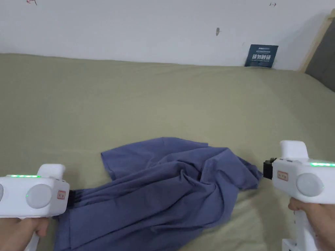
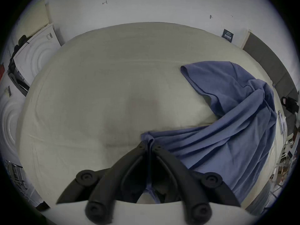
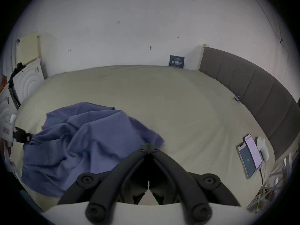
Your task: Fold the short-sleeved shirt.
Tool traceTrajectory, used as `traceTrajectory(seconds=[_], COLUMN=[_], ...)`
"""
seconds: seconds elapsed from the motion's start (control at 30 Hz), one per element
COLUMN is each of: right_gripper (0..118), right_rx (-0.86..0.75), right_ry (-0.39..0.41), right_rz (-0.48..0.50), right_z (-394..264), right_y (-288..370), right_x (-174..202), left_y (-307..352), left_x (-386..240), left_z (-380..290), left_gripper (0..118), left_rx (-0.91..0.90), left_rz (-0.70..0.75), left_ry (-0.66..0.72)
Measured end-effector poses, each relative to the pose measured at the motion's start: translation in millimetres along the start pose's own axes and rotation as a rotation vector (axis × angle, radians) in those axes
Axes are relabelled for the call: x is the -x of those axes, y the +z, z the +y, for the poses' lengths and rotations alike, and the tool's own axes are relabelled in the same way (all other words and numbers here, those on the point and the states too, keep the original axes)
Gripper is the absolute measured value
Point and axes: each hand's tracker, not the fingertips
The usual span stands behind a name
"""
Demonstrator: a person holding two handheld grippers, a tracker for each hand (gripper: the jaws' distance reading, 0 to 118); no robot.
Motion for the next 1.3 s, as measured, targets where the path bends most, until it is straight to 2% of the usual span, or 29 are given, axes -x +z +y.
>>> traceTrajectory(seconds=[0.07,0.1,0.13,0.17,0.2,0.23,0.27,0.3,0.4,0.47,0.53,0.57,0.6,0.63,0.67,0.7,0.77,0.9,1.07,1.2,1.3], right_gripper=[2,31,78,118,110,101,97,97,96,94,72,69,60,40,7,7,7,7,7,7,7], right_rx=[0.054,0.063,0.087,0.127,0.189,0.132,0.159,0.183,0.204,0.265,0.261,0.239,0.239,0.231,0.218,0.195,0.199,0.112,-0.053,-0.159,-0.233], right_ry=[-0.03,-0.041,-0.042,-0.037,-0.038,-0.03,-0.033,-0.02,-0.048,-0.031,-0.017,-0.012,-0.009,-0.009,-0.013,-0.002,-0.019,-0.032,0.004,0.024,0.026], right_rz=[0.067,0.075,0.082,0.101,0.095,0.099,0.085,0.046,0.041,0.035,0.05,0.034,0.039,0.063,0.088,0.039,0.078,0.083,0.066,0.09,0.125], right_z=[6.9,8.5,10.0,10.2,8.2,3.0,-0.9,1.0,-5.9,-8.1,-14.2,-15.2,-13.1,-10.6,-7.6,-7.0,-4.6,9.0,34.9,57.4,80.1], right_y=[-17.2,-22.9,-29.4,-35.1,-43.9,-49.2,-58.2,-49.8,-61.0,-79.3,-85.5,-89.8,-88.7,-86.2,-83.2,-72.0,-59.0,-10.5,69.9,127.4,165.3], right_x=[-6.0,-6.9,-7.5,-6.9,-6.5,-7.6,-6.0,0.2,1.6,-5.3,-2.5,-4.3,-4.4,-4.7,-4.7,4.0,1.1,-13.5,-23.7,-23.7,-21.7], left_y=[-0.6,-0.7,-3.3,-4.2,-4.6,-5.2,-4.8,-5.0,-8.1,-9.4,-10.5,-10.6,-10.5,-9.8,-8.2,-5.7,3.2,47.6,128.6,197.4,250.8], left_x=[0.4,0.2,2.6,3.2,3.0,2.8,2.2,2.1,3.5,4.7,4.7,4.6,4.7,5.4,7.0,9.2,16.4,34.5,61.7,81.7,93.4], left_z=[0.1,0.0,1.1,1.4,1.8,2.1,1.7,1.6,2.2,2.5,2.6,2.5,3.0,4.2,4.7,5.9,9.0,13.3,28.5,40.7,49.2], left_gripper=[3,3,3,3,3,3,3,3,3,3,3,3,3,3,3,3,3,3,3,3,3], left_rx=[-0.003,-0.004,-0.001,-0.001,-0.001,0.0,-0.001,-0.002,0.0,0.0,0.002,0.002,0.003,0.005,0.006,0.009,0.01,-0.058,-0.214,-0.338,-0.414], left_rz=[-0.004,-0.005,-0.01,-0.011,-0.01,-0.009,-0.008,-0.008,-0.01,-0.014,-0.014,-0.014,-0.014,-0.014,-0.018,-0.026,-0.046,-0.053,0.003,0.065,0.043], left_ry=[0.008,0.009,0.011,0.012,0.008,0.0,-0.002,-0.002,0.001,0.009,0.01,0.01,0.01,0.01,0.018,0.03,0.061,0.092,0.101,0.114,0.142])
